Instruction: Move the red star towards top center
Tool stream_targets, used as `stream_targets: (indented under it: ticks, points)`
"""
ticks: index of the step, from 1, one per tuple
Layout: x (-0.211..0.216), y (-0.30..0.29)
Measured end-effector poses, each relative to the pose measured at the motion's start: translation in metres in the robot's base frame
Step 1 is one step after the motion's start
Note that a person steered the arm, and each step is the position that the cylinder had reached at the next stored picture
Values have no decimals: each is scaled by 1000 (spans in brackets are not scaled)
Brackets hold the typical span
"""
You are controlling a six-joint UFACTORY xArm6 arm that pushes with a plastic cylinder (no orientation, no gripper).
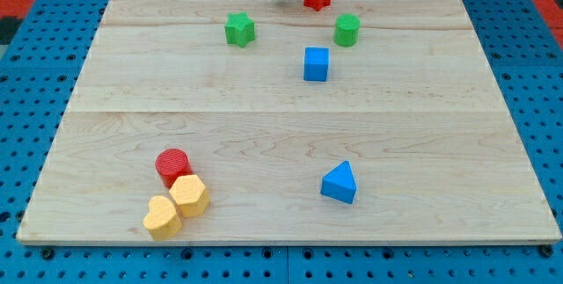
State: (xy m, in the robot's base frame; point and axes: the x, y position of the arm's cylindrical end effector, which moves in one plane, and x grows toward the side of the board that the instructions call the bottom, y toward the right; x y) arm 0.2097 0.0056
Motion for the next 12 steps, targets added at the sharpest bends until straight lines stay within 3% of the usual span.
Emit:
stream_targets:
  ticks: [1, 2, 3, 6, 7, 10, 12]
  points:
    - [40, 41]
    - [59, 43]
    - [60, 42]
    - [68, 180]
    - [45, 117]
    - [-17, 146]
    - [-16, 53]
